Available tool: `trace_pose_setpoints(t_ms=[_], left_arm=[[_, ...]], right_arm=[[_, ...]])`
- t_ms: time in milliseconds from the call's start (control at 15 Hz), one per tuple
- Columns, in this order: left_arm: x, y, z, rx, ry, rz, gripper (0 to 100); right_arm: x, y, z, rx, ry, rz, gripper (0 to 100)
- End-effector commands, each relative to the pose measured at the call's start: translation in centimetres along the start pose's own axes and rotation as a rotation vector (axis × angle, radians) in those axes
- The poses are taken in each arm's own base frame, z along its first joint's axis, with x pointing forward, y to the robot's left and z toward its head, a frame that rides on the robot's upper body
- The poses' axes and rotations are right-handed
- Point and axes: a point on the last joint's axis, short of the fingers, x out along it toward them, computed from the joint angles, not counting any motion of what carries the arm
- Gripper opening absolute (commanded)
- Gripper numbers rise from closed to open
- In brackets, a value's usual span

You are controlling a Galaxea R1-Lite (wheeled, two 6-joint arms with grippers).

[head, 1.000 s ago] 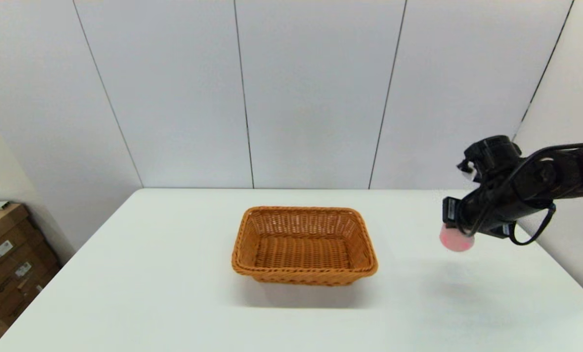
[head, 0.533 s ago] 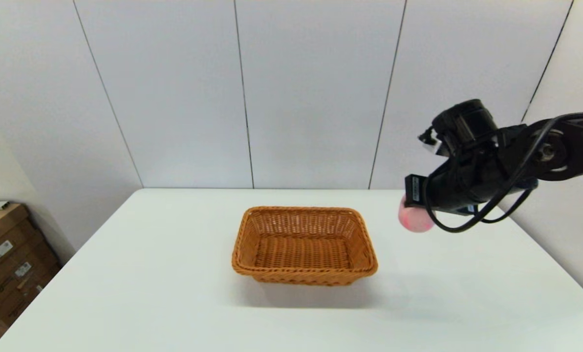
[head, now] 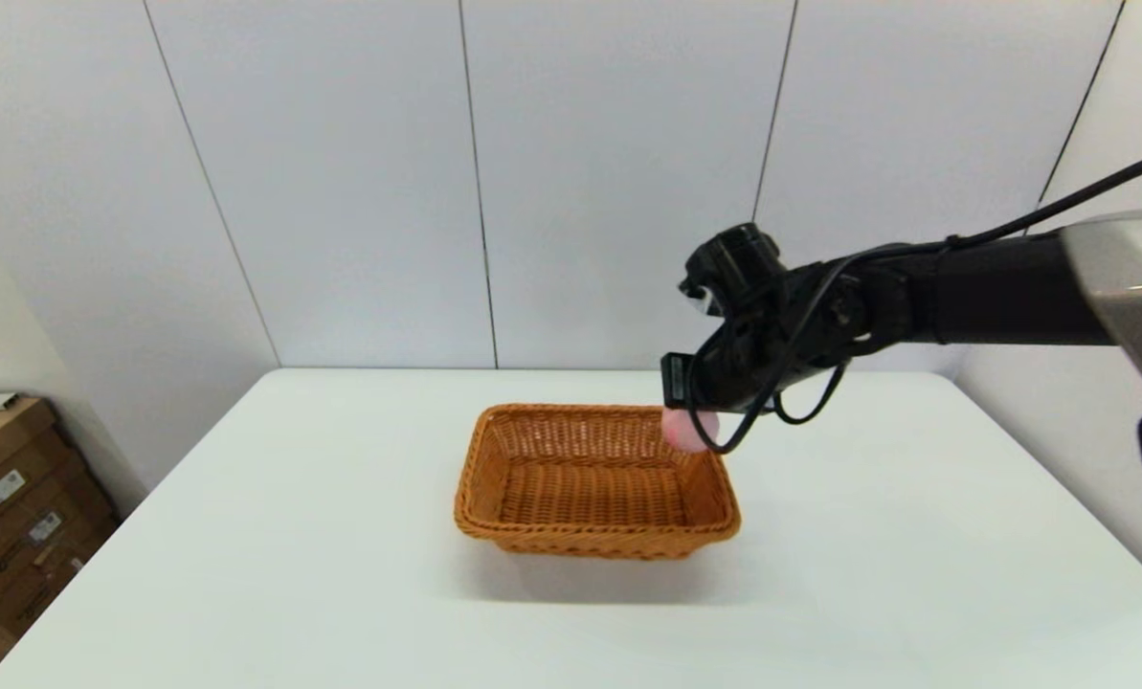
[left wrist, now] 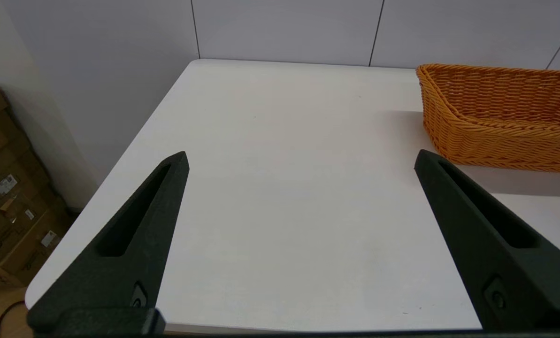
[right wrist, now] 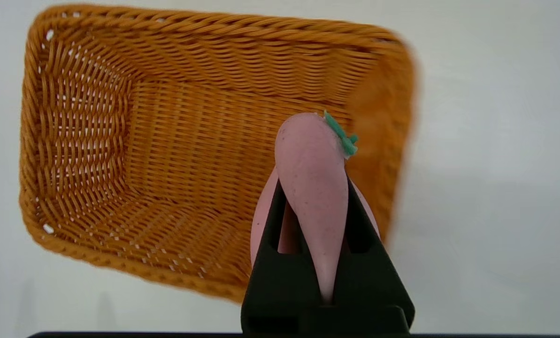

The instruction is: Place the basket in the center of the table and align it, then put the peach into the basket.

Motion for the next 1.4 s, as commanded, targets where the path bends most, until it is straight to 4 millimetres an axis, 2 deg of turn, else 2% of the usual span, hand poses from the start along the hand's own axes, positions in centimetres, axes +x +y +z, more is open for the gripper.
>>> trace_pose_setpoints(t_ms=[67, 200, 267, 467, 800, 933, 1000, 1133, 1267, 1400], left_arm=[[0.0, 0.0, 0.0, -0.001, 0.000, 0.001, 100], [0.0, 0.0, 0.0, -0.001, 0.000, 0.001, 100], [0.0, 0.0, 0.0, -0.001, 0.000, 0.001, 100], [0.0, 0.0, 0.0, -0.001, 0.000, 0.001, 100], [0.0, 0.0, 0.0, -0.001, 0.000, 0.001, 100], [0.0, 0.0, 0.0, -0.001, 0.000, 0.001, 100], [0.0, 0.0, 0.0, -0.001, 0.000, 0.001, 100], [0.0, 0.0, 0.0, -0.001, 0.000, 0.001, 100], [0.0, 0.0, 0.0, -0.001, 0.000, 0.001, 100], [0.0, 0.0, 0.0, -0.001, 0.000, -0.001, 100]], right_arm=[[5.1, 2.5, -2.0, -0.054, 0.095, 0.000, 0], [6.2, 2.9, -2.7, -0.065, 0.121, -0.002, 0], [6.7, 3.0, -3.0, -0.066, 0.132, -0.006, 100], [6.6, 3.0, -2.9, -0.057, 0.127, -0.002, 100], [3.5, 3.0, -1.4, -0.025, 0.070, 0.042, 100], [2.1, 1.8, -0.3, 0.011, 0.042, 0.035, 100], [1.2, 0.5, 0.5, 0.039, 0.027, 0.018, 100], [-1.2, -3.6, 2.0, 0.120, 0.014, -0.029, 100], [-3.9, -8.1, 3.4, 0.210, -0.018, 0.000, 100], [-5.5, -12.5, 4.1, 0.283, -0.047, -0.031, 100]])
